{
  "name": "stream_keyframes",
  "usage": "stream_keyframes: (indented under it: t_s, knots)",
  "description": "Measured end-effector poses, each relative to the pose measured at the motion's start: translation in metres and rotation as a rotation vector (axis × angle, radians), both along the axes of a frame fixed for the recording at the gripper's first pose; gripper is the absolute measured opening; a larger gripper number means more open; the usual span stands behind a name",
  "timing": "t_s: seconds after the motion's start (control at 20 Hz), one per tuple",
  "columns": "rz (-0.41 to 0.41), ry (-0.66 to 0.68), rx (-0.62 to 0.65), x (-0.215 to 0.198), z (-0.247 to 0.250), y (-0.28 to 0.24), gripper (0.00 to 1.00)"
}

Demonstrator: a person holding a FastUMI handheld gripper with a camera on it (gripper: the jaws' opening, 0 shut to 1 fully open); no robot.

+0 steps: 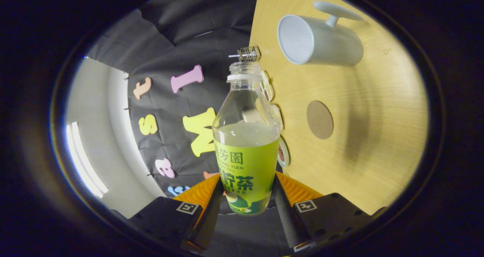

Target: Take the bottle from table, then pour the juice into the cup, finally place the bottle on the coaster

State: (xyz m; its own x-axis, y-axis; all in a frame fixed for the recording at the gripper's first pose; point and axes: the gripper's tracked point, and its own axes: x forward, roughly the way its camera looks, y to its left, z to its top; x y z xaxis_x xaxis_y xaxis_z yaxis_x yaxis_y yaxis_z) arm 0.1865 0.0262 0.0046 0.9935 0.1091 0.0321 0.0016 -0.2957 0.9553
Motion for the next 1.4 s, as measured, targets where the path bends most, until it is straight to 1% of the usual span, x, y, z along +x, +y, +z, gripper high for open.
stream_keyframes:
  t_s: [0.15,0.45,0.8,0.95,1.15,1.4]
  knots:
    - [0.008,-0.001,0.033,0.002,0.003,0.001,0.77]
    - [-0.007,-0.019,0.089,0.008,0.013,-0.013,0.77]
    - [0.004,-0.03,0.125,0.012,0.02,-0.017,0.77]
    - [0.002,-0.029,0.136,0.01,0.021,-0.019,0.77]
    - [-0.001,-0.028,0.183,0.007,0.025,-0.024,0.77]
    - [-0.005,-0.03,0.197,0.009,0.03,-0.029,0.77]
